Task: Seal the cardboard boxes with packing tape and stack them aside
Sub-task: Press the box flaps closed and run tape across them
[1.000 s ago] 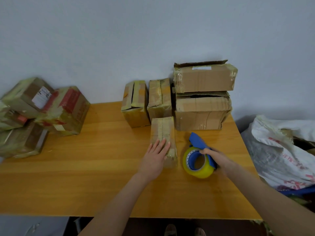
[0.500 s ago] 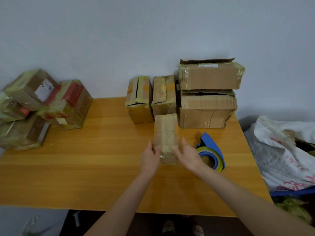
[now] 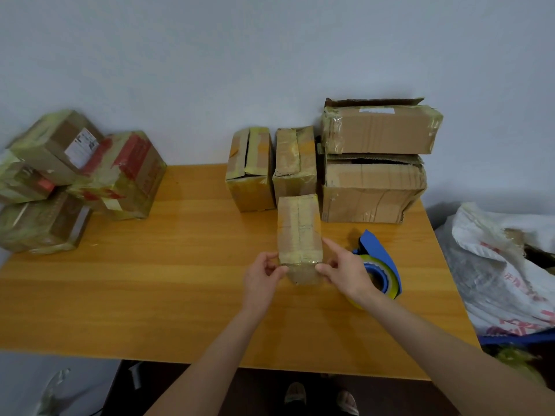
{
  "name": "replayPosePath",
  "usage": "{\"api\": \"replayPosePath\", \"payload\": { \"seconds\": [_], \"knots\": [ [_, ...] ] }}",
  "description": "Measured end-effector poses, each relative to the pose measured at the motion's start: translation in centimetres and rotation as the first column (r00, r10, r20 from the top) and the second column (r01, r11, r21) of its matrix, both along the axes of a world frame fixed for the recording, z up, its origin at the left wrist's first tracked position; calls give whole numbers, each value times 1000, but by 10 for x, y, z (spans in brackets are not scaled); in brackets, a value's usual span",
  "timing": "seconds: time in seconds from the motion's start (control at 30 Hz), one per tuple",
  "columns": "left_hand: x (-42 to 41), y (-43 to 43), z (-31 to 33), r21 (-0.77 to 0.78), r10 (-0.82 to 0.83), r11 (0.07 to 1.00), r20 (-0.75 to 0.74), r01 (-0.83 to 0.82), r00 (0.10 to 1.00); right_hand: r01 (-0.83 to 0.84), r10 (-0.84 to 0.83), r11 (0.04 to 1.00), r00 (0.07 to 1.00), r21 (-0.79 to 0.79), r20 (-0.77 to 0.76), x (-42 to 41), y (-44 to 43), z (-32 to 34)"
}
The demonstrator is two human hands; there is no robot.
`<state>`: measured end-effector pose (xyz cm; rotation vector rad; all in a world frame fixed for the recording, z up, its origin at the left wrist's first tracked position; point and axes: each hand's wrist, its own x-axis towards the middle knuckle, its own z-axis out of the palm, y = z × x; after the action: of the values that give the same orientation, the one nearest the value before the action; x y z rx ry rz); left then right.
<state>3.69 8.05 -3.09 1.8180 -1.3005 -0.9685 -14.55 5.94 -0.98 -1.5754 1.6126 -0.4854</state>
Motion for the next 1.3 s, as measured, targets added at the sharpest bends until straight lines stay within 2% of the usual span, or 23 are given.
{"api": "replayPosePath", "payload": {
  "seconds": [0.07, 0.13, 0.2, 0.27, 0.4, 0.6, 0.7, 0.77, 0.87, 0.93, 1.0, 1.03, 1.1, 1.17, 1.23, 1.3],
  "knots": [
    [-4, -3, 2, -3, 0, 1000, 41, 0, 999, 13, -14, 999, 1000, -33, -17, 2, -3, -3],
    [-5, -6, 3, 0, -18, 1000, 118, 18, 993, -7, 0, 998, 995, -68, -97, 3, -4, -5],
    [-4, -9, 6, 9, -60, 998, 278, 59, 959, -86, 56, 992, 959, -95, -279, 4, -6, 0],
    [-2, -15, 8, 27, -124, 992, 417, 124, 900, -163, 91, 980, 883, -118, -461, 4, -13, 6],
    [-11, -23, 8, 54, -188, 982, 374, 181, 908, -240, 150, 966, 817, -93, -557, 12, -20, 13],
    [-6, -25, 2, 3, -220, 972, 364, 235, 905, -248, 180, 964, 874, -97, -451, 13, -25, 4],
    [-4, -26, 5, 64, -294, 955, 334, 290, 895, -191, 140, 978, 904, -86, -404, 13, -25, 1],
    [8, -34, 5, 169, -367, 930, 364, 327, 856, -170, 134, 983, 921, -69, -366, 20, -23, 2],
    [38, -53, 18, 273, -449, 892, 442, 360, 777, -271, 272, 962, 948, 28, -166, 38, -14, 4],
    [51, -62, 32, 215, -401, 916, 503, 339, 766, -384, 387, 921, 921, 61, -37, 47, -6, 7],
    [45, -61, 42, 151, -353, 932, 578, 328, 736, -403, 404, 915, 914, 22, -29, 48, -2, 10],
    [36, -60, 44, 158, -370, 923, 608, 350, 702, -374, 371, 927, 925, -14, -85, 44, -4, 12],
    [12, -54, 39, 270, -469, 875, 675, 401, 569, -258, 233, 961, 948, -96, -217, 30, -11, 18],
    [-1, -53, 32, 331, -514, 841, 737, 428, 439, -103, 56, 977, 969, -185, -241, 11, -20, 21],
    [4, -59, 33, 287, -500, 815, 786, 503, 362, -18, -43, 974, 965, -228, -258, -7, -28, 20],
    [16, -62, 34, 241, -509, 743, 810, 624, 293, -25, -40, 980, 948, -199, -316, -17, -34, 18]
  ]
}}
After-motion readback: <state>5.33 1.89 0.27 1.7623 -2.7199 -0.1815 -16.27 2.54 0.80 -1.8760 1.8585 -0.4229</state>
